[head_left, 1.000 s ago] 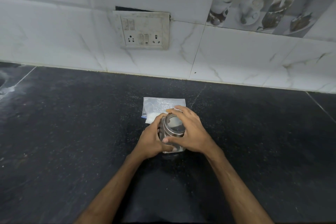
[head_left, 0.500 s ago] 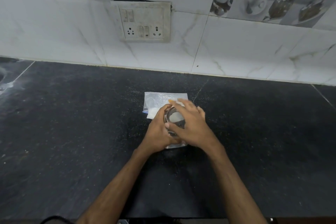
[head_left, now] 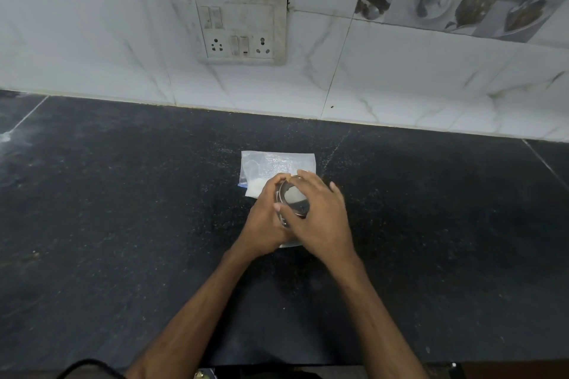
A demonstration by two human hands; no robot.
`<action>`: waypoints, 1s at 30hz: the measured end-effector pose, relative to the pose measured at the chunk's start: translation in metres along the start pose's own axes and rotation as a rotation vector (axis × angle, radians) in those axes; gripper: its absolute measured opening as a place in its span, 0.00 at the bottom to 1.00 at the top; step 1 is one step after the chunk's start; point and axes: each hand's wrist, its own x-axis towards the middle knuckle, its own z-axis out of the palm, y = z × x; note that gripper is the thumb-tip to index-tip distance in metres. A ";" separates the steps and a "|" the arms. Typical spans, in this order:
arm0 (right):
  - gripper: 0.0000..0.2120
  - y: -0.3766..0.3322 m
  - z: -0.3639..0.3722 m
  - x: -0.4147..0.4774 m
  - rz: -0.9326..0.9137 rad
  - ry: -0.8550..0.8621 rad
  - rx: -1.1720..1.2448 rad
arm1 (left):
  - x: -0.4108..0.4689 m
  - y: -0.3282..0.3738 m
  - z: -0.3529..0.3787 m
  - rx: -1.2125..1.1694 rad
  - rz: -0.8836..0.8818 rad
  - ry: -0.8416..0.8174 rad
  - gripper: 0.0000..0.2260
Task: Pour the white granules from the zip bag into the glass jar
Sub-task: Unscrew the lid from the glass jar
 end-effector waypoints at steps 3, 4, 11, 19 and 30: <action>0.23 0.007 -0.008 0.004 -0.073 -0.157 0.022 | 0.001 0.002 0.000 0.012 0.032 0.010 0.37; 0.23 0.009 -0.014 0.008 -0.105 -0.212 0.003 | 0.002 0.002 0.000 0.010 0.035 0.010 0.37; 0.27 0.005 0.006 -0.002 -0.050 -0.054 0.029 | 0.002 -0.006 0.001 0.034 -0.007 0.004 0.35; 0.29 0.010 0.000 0.006 -0.038 -0.060 0.003 | 0.002 -0.007 0.002 -0.018 -0.005 -0.002 0.41; 0.31 0.002 -0.013 0.012 -0.002 -0.081 -0.132 | 0.001 -0.007 0.000 -0.027 -0.026 -0.037 0.48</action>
